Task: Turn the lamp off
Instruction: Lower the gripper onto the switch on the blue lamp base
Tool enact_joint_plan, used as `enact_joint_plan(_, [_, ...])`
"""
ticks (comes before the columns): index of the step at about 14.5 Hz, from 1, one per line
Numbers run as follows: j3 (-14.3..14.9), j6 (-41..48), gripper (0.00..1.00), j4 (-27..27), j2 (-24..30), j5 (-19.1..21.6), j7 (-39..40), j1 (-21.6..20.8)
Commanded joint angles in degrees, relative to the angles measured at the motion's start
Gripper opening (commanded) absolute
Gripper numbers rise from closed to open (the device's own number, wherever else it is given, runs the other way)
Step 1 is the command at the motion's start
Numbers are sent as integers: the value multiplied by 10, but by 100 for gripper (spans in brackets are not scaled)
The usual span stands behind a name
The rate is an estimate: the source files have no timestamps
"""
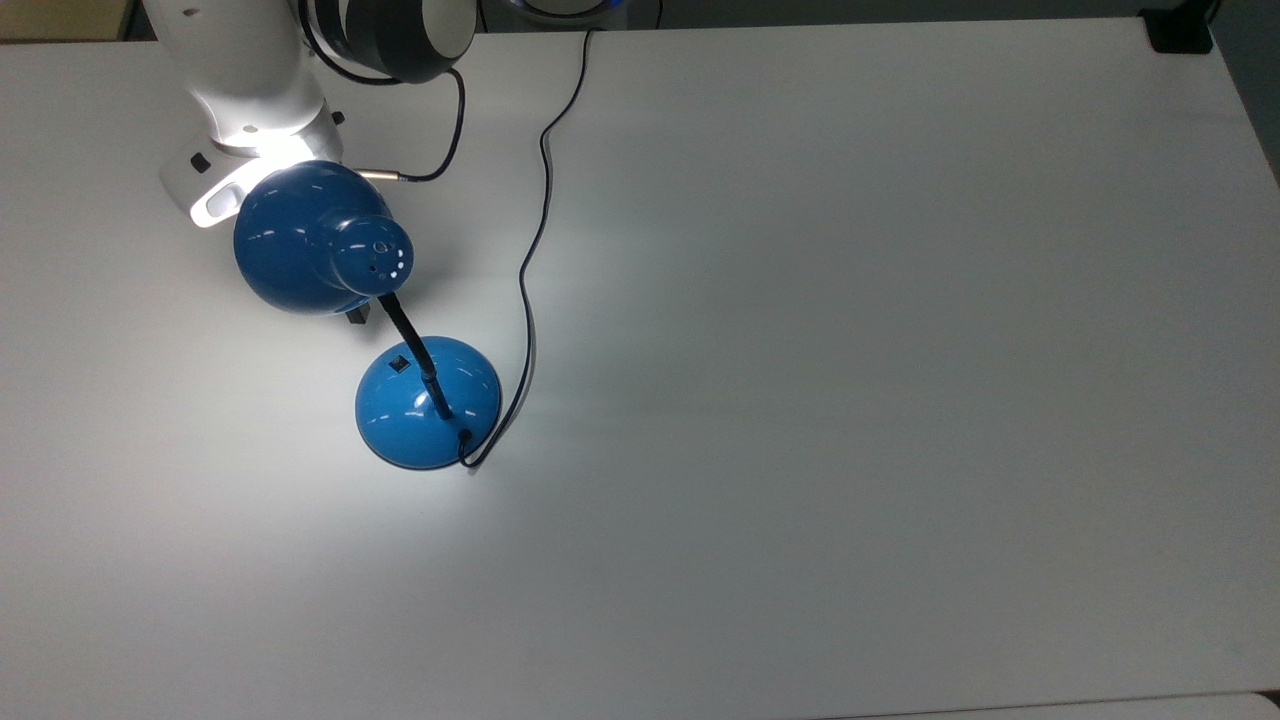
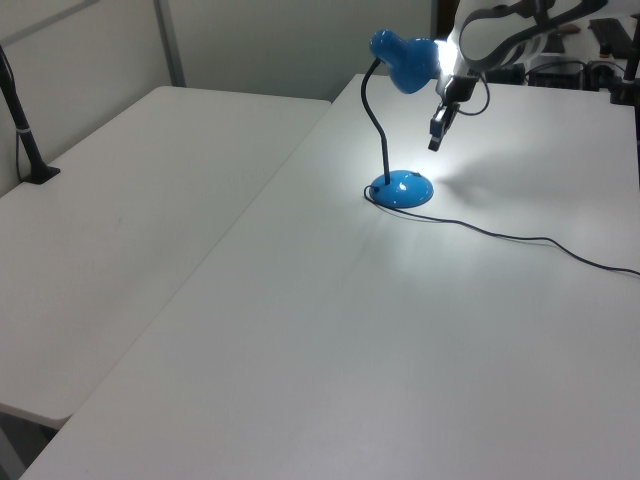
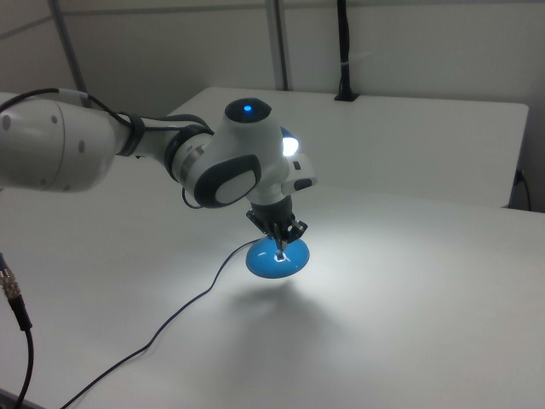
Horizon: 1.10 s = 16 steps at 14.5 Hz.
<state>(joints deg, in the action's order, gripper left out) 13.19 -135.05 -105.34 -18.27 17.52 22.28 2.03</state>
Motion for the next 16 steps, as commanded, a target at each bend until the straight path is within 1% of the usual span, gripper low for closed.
enact_joint_plan(1, [-5, -45, 0, -5, -20, 45, -6, -5])
enact_joint_plan(4, [-14, -62, 0, -3, -33, 51, -6, -4])
enact_joint_plan(7, [-18, -72, 0, -1, -42, 66, -5, -4])
enact_joint_plan(11, [-29, -93, 0, -1, -56, 66, -5, -4])
enact_joint_plan(16, [-30, -97, 0, -1, -62, 66, -3, -4])
